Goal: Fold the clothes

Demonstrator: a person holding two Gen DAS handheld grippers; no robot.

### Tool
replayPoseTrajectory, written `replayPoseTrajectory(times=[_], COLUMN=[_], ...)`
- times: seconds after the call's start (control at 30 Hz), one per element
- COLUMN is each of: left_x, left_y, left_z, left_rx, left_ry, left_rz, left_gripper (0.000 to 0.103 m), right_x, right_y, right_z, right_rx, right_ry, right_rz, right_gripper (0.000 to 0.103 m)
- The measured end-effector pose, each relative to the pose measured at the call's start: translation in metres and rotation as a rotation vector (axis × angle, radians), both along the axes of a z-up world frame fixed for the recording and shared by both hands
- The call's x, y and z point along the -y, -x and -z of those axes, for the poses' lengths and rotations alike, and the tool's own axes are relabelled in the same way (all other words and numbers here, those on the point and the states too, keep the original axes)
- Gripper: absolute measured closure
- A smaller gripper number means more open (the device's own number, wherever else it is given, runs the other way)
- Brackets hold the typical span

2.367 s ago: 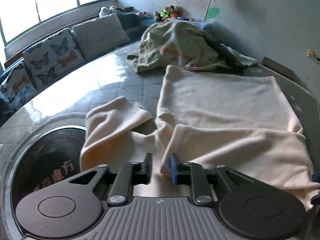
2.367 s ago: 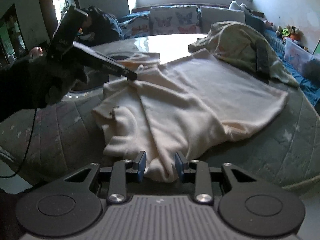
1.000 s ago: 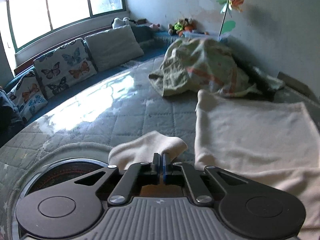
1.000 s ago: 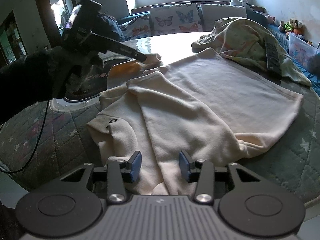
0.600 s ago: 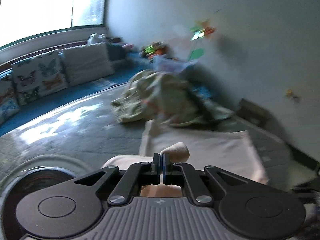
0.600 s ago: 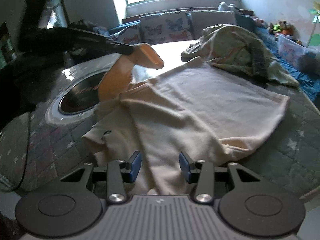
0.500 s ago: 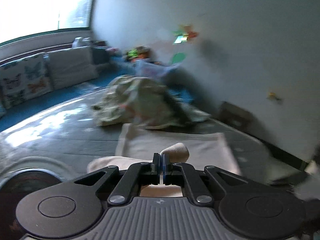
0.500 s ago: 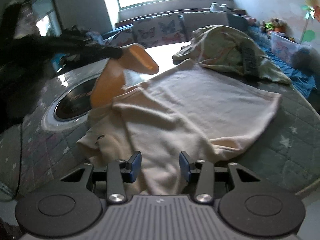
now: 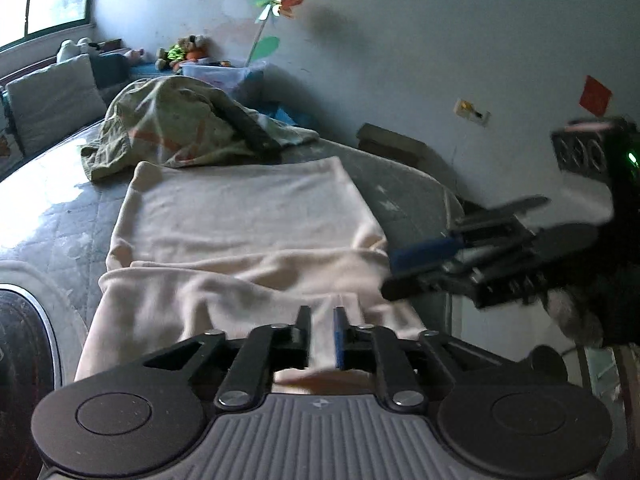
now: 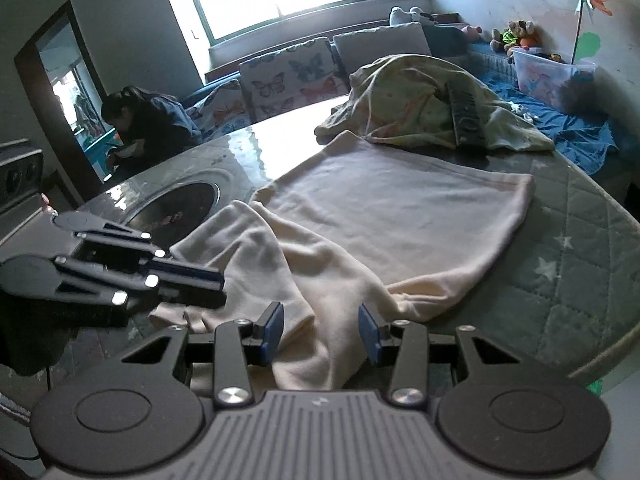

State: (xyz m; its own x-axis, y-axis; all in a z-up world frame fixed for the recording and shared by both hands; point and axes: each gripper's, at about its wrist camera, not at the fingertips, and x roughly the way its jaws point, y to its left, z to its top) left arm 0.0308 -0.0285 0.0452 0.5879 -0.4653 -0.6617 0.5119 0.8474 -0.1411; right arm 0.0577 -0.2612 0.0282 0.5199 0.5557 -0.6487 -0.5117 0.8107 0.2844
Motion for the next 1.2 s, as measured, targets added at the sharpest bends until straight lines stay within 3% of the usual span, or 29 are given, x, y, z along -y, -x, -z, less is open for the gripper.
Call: replayPoseTrajectory(times=[0.07, 0.27, 0.37, 0.43, 0.5, 0.57, 0.83, 1.03, 1.2], left_x=[-0.004, -0.024, -0.032, -0.037, -0.042, -0.046, -0.062, -0.066, -0.056], left_y=[0.002, -0.011, -0.019, -0.026, -0.033, -0.040, -0.060, -0.062, -0.063], left_z=[-0.002, 0.000, 0.003, 0.007, 0.009, 0.011, 0.024, 0.026, 0.017], left_rx=[0.028, 0.047, 0.048, 0.042, 0.040, 0.035, 0.002, -0.001, 0.031], left_ry=[-0.027, -0.082, -0.120, -0.133, -0.147, -0.156, -0.178, -0.182, -0.180], left_rz=[-0.009, -0.103, -0.137, -0.160, -0.177, -0.191, -0.232, -0.246, -0.212], left_gripper=[0.072, 0.072, 0.072, 0.072, 0.072, 0.072, 0.072, 0.072, 0.072], right_x=[-0.004, -0.028, -0.039, -0.041, -0.041, -0.040, -0.028, -0.027, -0.027], right_y=[-0.002, -0.005, -0.003, -0.004, -0.003, -0.002, 0.003, -0.008, -0.006], right_z=[0.001, 0.010, 0.016, 0.020, 0.022, 0.019, -0.011, 0.008, -0.006], right_rx=[0.000, -0.008, 0.015, 0.008, 0.003, 0.016, 0.099, 0.034, 0.088], right_ry=[-0.006, 0.007, 0.070, 0.089, 0.100, 0.104, 0.111, 0.164, 0.132], right_rz=[-0.004, -0.045, -0.052, -0.046, -0.042, -0.040, 0.005, 0.048, 0.027], right_gripper=[0.062, 0.069, 0.072, 0.079, 0.093, 0.095, 0.096, 0.096, 0.093])
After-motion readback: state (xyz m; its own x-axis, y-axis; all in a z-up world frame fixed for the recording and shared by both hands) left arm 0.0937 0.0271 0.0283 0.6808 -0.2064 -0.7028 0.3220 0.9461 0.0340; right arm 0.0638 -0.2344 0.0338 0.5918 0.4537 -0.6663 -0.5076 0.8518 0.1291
